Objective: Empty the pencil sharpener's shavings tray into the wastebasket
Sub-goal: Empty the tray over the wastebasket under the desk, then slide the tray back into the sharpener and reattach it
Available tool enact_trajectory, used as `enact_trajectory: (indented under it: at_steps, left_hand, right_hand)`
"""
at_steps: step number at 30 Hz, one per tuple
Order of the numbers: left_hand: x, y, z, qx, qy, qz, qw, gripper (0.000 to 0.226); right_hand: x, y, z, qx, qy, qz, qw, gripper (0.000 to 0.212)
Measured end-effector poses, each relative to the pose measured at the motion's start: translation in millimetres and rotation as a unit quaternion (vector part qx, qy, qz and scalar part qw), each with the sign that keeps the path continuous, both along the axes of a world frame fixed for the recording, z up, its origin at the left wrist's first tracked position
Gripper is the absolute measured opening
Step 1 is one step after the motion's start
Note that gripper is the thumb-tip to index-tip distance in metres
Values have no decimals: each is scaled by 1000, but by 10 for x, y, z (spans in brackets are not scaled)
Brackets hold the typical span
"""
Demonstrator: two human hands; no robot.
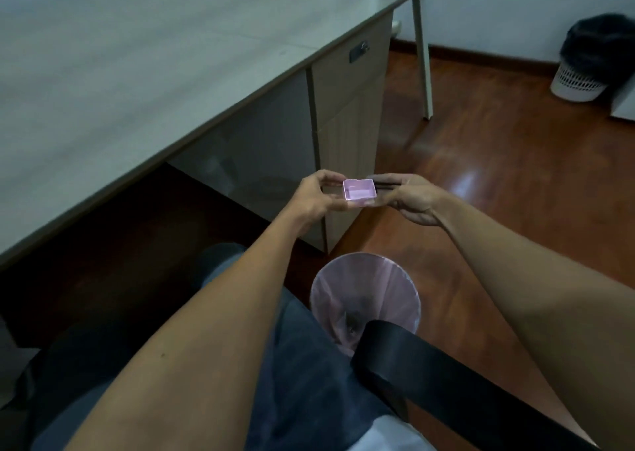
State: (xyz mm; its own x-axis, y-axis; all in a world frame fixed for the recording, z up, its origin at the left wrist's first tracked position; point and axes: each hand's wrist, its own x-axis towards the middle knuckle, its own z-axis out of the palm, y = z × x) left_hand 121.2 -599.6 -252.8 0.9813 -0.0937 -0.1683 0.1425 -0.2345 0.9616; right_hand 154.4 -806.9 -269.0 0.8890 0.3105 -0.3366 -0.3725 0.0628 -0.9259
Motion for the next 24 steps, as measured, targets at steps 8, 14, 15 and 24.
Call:
enact_trajectory:
  at_steps: [8, 14, 15, 24]
  left_hand:
    - [170, 79, 926, 56, -105, -12, 993, 62]
    - [247, 233, 1575, 85, -189, -2, 978, 62]
    - [252, 282, 1658, 79, -197, 8, 977, 62]
    - [105, 1079, 2363, 47, -215, 86, 972, 65]
  right_hand:
    - [168, 11, 953, 22, -84, 10, 996, 82]
    - [228, 137, 1625, 51, -157, 16, 986, 61]
    - [233, 191, 1724, 54, -170, 21, 984, 59]
    - [463, 1081, 2474, 72, -224, 108, 966, 59]
